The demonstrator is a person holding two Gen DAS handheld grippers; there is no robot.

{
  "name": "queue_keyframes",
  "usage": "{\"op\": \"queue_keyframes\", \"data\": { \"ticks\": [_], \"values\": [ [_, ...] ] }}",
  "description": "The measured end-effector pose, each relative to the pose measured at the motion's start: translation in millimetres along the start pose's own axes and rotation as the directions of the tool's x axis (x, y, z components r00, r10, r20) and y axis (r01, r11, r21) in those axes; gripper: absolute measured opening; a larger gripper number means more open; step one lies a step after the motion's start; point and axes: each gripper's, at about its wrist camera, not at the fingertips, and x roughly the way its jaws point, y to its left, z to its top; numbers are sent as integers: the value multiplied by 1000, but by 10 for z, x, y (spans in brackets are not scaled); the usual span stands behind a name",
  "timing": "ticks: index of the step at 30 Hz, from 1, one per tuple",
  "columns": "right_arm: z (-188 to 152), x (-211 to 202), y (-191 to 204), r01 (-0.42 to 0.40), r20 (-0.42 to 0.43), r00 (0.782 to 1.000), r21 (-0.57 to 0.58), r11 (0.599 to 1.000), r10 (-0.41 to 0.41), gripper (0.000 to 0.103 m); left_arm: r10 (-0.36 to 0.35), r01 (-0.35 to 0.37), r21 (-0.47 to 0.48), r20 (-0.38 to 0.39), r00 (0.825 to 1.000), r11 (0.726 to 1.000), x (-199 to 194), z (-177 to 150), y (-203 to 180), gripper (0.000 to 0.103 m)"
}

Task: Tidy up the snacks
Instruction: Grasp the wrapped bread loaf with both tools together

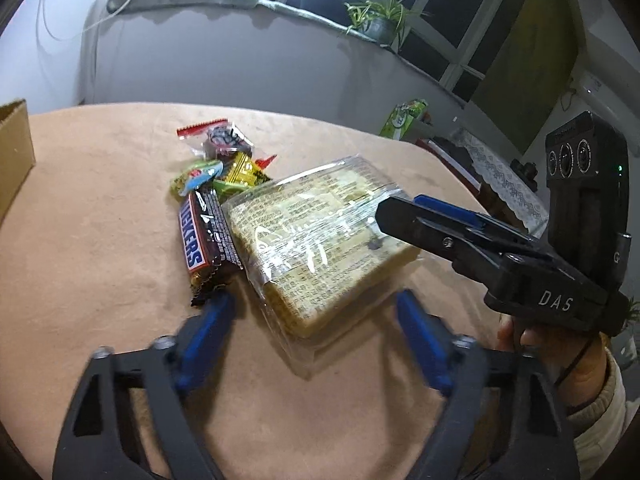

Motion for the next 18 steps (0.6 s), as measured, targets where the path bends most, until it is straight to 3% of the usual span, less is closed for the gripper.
{"op": "queue_keyframes", "data": {
  "ticks": [2,5,18],
  "values": [
    [-24,-1,-4,-7,3,1000,10,1000,7,51,-1,1,15,-2,1000,1000,17,-10,-7,60],
    [-35,-7,-17,-15,9,1000,29,999,15,46,12,-12,34,1,1000,999,14,-22,-25,53],
    [-76,-391,43,10,81,997,57,998,-15,45,6,-12,86,64,998,996,-179,-12,-266,51]
  ]
}}
